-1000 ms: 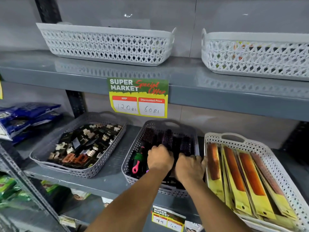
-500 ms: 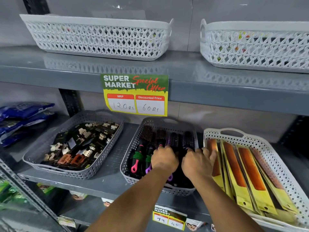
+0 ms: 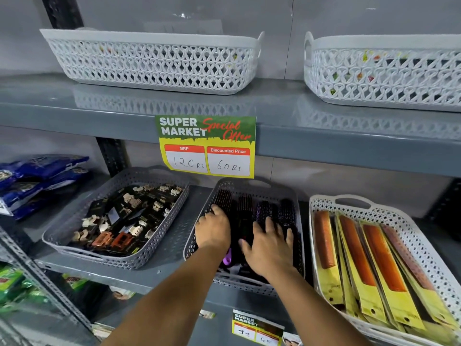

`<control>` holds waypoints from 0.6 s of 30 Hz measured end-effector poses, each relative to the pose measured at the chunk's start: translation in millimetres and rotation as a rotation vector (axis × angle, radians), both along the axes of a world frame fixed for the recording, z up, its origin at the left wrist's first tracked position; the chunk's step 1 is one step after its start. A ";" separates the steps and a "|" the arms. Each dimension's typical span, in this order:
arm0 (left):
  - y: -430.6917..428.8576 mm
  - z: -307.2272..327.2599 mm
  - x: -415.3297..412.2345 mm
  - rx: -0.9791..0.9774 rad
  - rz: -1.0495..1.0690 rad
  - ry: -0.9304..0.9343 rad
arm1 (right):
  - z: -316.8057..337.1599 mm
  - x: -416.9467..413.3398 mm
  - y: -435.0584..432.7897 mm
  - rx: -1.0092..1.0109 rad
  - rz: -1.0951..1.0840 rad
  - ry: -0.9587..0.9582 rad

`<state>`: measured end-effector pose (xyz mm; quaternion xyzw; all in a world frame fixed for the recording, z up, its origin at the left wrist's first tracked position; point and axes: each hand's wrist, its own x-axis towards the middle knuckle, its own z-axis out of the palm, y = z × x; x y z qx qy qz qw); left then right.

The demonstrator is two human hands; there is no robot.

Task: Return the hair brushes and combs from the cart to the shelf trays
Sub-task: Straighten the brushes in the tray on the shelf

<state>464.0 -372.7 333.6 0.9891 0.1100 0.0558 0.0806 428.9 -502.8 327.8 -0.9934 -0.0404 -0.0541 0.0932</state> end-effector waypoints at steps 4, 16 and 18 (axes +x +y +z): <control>5.9 5.7 0.0 -0.026 -0.014 0.000 | -0.2 -1.3 7.1 0.018 -0.057 0.127; -8.2 -10.9 -0.9 0.069 -0.235 0.105 | -4.0 -0.8 8.0 -0.032 0.143 0.161; -4.4 -16.7 0.2 0.149 -0.288 0.170 | -4.9 -1.0 5.8 -0.047 0.159 0.184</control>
